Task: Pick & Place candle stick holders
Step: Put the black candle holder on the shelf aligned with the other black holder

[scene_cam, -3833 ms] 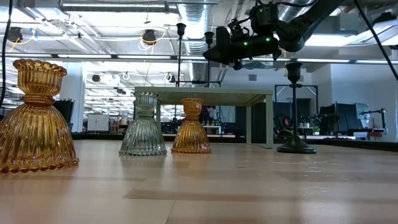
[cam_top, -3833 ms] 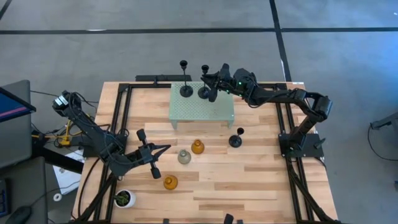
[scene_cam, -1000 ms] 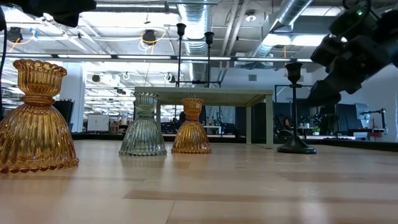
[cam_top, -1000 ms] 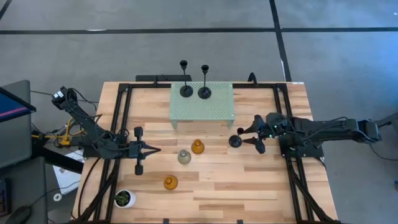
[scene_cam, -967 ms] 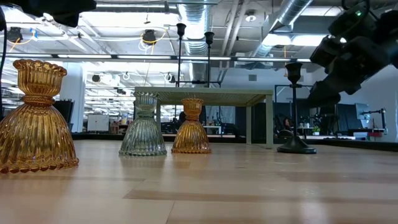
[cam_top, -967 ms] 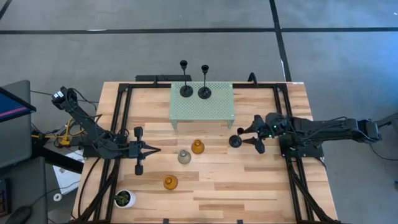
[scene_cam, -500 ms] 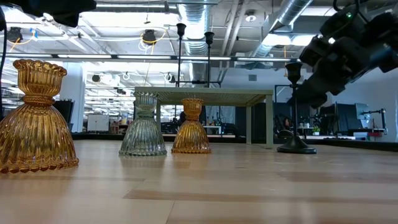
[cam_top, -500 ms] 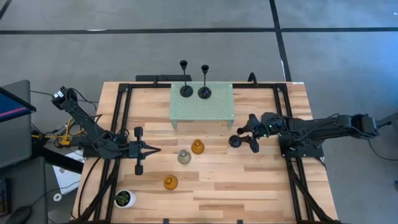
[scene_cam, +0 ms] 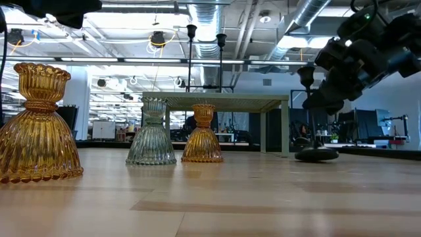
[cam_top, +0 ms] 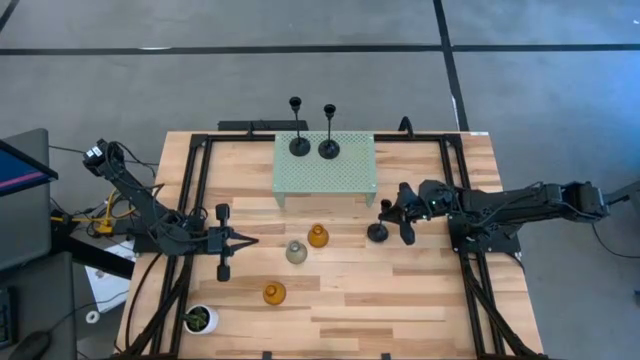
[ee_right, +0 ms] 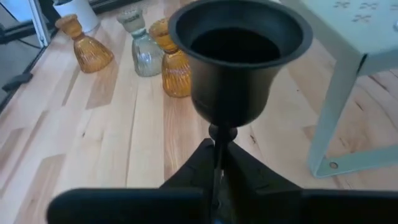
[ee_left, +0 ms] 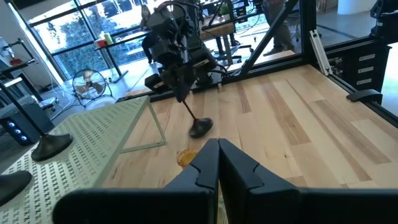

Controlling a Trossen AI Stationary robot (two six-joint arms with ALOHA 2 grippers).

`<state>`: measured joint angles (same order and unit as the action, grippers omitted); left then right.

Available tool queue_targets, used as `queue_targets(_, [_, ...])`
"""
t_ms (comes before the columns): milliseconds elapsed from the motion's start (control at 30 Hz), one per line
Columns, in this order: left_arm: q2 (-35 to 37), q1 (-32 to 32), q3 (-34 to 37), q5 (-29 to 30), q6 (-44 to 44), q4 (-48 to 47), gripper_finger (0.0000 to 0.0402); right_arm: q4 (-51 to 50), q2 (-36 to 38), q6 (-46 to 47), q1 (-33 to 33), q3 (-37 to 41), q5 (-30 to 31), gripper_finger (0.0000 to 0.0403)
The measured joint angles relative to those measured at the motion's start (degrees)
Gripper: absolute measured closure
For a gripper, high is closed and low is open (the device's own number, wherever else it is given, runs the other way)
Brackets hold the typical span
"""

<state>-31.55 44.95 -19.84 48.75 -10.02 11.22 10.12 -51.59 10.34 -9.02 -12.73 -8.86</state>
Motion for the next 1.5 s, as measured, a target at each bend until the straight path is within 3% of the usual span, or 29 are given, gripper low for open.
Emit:
queue_targets(300, [-0.02, -0.01, 0.00, 0.00, 0.00, 0.00, 0.0396, -8.61, 1.49, 2.96, 1.10, -6.53, -0.09, 0.0396])
queue_targets(567, [-0.02, -0.01, 0.00, 0.00, 0.00, -0.02, 0.0396, -21.04, 1.16, 0.56, 2.32, -19.75, -0.09, 0.0397])
queue_targets(733, [-0.02, -0.02, 0.00, 0.00, -0.02, -0.01, 0.0396, -22.42, -0.75, -2.85, 0.50, -27.00, -0.10, 0.0398])
queue_targets(933, [-0.02, -0.02, 0.00, 0.00, 0.00, -0.02, 0.0396, -23.14, -5.09, -8.20, -4.26, -33.92, -0.65, 0.0400])
queue_targets(1267, [-0.02, -0.02, 0.00, 0.00, 1.19, -0.02, 0.0396, -23.20, -16.47, -16.13, -16.98, -44.07, -7.78, 0.0401])
queue_targets(1500, [-0.02, -0.02, 0.00, 0.00, 2.99, -0.02, 0.0396, -23.01, -22.14, -16.93, -25.90, -47.44, -12.77, 0.0401])
